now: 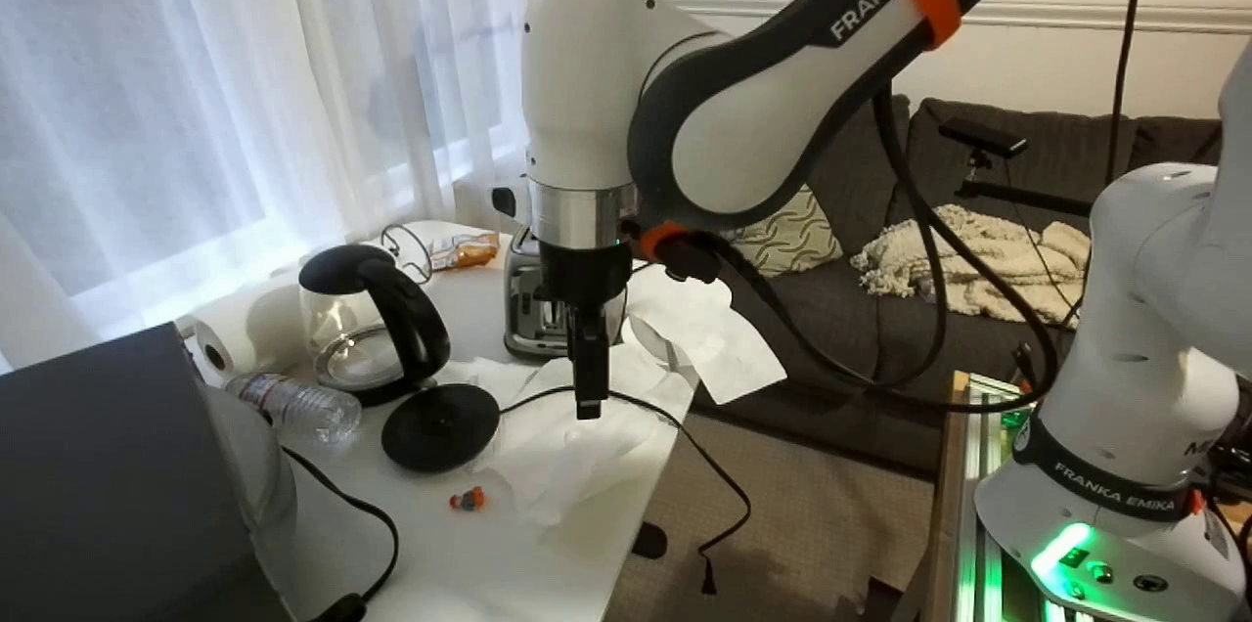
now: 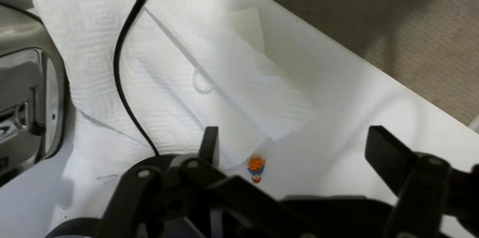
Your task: Move the orange object to the left
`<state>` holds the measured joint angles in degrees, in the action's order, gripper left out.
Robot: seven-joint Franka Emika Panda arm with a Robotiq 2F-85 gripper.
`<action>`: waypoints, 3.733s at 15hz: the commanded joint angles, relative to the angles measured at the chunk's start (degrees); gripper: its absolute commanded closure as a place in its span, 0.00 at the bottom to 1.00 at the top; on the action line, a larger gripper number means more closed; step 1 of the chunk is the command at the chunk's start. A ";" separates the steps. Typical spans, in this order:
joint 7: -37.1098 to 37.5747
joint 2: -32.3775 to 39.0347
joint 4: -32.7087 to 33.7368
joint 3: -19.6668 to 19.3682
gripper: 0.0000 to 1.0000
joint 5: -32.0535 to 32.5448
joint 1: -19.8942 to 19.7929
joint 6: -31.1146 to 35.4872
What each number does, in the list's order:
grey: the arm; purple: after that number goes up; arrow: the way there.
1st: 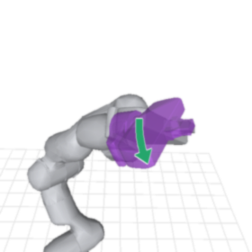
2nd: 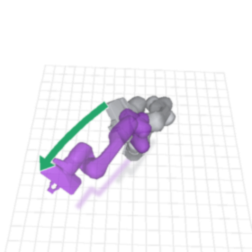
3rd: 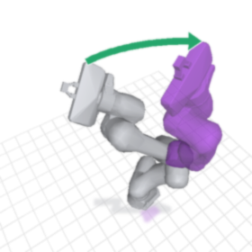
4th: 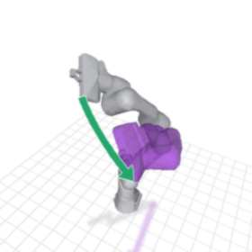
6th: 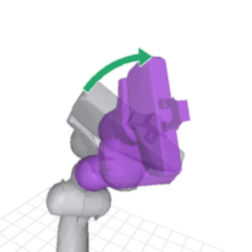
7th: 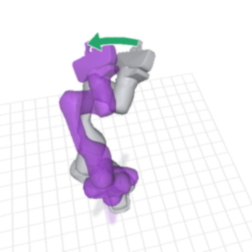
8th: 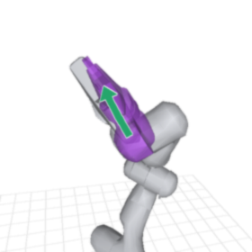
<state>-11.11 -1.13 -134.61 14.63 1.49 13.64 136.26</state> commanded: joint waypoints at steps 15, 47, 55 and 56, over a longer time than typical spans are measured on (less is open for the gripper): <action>-6.68 14.38 8.36 0.70 0.00 0.90 0.32 5.43; -8.07 37.11 26.81 0.36 0.44 7.51 1.94 7.25; -6.39 35.18 27.14 -0.27 0.94 8.70 3.60 6.55; -6.17 34.53 27.31 -0.27 0.93 9.01 4.10 6.35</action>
<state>-19.22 35.19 -107.62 14.84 8.31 16.06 143.63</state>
